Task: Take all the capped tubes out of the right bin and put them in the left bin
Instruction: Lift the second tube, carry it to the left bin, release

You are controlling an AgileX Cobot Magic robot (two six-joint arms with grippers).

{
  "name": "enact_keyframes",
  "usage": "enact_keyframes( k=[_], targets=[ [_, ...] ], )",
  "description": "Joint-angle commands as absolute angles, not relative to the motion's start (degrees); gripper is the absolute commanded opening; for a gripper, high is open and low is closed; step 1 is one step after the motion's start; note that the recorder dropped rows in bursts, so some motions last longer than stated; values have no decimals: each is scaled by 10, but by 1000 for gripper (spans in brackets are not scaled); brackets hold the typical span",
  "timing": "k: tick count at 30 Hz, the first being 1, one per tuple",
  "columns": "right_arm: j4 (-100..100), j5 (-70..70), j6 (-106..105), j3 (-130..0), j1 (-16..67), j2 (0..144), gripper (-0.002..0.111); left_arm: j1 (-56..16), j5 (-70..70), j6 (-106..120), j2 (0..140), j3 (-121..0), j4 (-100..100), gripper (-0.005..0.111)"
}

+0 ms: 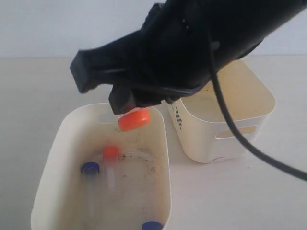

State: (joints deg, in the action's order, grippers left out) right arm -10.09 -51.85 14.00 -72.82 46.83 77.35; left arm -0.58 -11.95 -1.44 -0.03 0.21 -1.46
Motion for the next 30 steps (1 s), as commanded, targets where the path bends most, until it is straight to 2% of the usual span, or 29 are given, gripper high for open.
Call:
enact_keyframes(
  k=[1,5,8,10,13,15,16,30],
  targets=[
    [-98,-434,164,-674,473,768,0,-6,-116,-20,0,0,-11,4],
    [-108,-391,161,-630,473,768,0,-6,-116,-20,0,0,-11,4],
    [-119,-372,153,-607,473,768,11,-6,-116,-20,0,0,-11,4],
    [-129,-369,144,-599,473,768,29,-6,-116,-20,0,0,-11,4],
    [-130,-367,144,-593,473,768,67,-6,-116,-20,0,0,-11,4],
    [-128,-359,140,-593,473,768,86,-6,-116,-20,0,0,-11,4],
    [-129,-355,134,-593,473,768,92,-6,-116,-20,0,0,-11,4],
    [-130,-341,129,-593,473,768,94,-6,-116,-20,0,0,-11,4]
  ],
)
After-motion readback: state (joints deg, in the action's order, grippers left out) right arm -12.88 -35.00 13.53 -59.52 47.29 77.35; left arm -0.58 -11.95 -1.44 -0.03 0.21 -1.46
